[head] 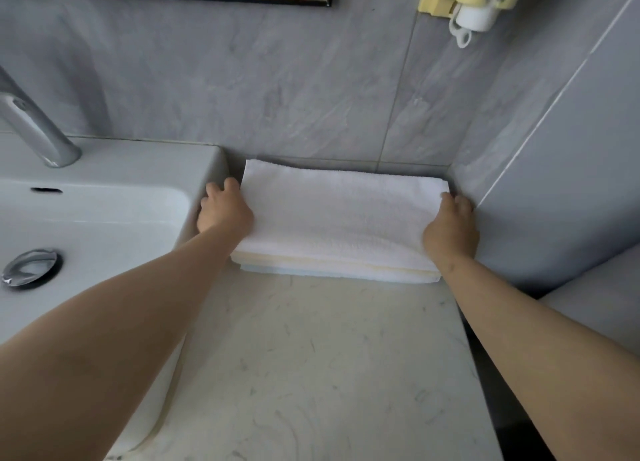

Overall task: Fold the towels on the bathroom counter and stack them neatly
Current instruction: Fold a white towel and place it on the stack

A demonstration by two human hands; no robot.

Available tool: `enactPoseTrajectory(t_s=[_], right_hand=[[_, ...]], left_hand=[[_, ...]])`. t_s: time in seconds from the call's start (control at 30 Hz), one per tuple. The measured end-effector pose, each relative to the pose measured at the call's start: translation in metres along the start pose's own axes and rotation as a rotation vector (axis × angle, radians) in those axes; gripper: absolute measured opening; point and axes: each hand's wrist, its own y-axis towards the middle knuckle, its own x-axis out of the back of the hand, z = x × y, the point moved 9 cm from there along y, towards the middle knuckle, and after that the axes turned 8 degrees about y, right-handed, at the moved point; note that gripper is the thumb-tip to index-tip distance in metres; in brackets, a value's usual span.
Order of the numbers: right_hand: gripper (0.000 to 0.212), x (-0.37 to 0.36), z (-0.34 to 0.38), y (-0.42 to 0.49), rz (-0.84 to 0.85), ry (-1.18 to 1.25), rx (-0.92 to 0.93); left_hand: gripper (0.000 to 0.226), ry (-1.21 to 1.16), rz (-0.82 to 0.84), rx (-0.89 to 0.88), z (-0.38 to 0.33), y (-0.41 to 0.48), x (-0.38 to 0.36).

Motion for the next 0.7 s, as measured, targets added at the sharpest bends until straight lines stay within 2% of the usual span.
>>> enactPoseTrajectory(t_s=[0.17, 0.4, 0.7], right_hand=[[0.050, 0.012, 0.032, -0.028, 0.041, -0.045, 0.104], [0.043, 0.039, 0.103, -0.087, 0.079, -0.083, 0.363], [0.043, 0.062, 0.164, -0.157, 0.118, -0.038, 0.573]], left_hand=[[0.046, 0.066, -0.098, -0.186, -0.022, -0.029, 0.028], [0.041, 0.241, -0.258, -0.428, -0.038, -0.090, 0.071], [0.036, 0.316, -0.393, -0.418, 0.001, -0.151, 0.128]])
